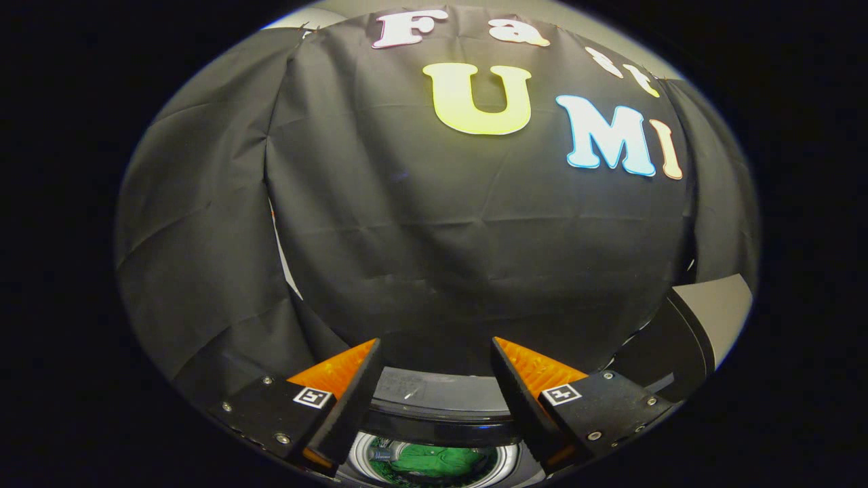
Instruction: Put the clothes into the washing machine and then close the washing machine lid.
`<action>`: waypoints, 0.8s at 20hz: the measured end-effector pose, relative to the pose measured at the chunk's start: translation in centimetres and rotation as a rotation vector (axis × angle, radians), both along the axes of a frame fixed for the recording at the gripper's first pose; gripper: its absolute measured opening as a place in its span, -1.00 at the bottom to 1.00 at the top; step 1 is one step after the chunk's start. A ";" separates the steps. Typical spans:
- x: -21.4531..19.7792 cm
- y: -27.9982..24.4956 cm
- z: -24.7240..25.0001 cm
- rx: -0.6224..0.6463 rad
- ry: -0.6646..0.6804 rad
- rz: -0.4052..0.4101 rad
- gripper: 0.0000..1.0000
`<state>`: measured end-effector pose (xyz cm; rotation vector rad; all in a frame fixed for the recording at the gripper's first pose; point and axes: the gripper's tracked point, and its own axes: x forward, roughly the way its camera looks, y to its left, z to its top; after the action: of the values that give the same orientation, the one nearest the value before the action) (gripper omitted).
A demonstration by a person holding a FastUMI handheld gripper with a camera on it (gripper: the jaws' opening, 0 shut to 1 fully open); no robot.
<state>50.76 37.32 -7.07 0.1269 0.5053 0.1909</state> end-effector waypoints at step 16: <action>-9.9 -0.1 -4.8 -0.001 0.055 0.010 0.92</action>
<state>40.87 37.22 -11.90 0.1287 0.5604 0.1969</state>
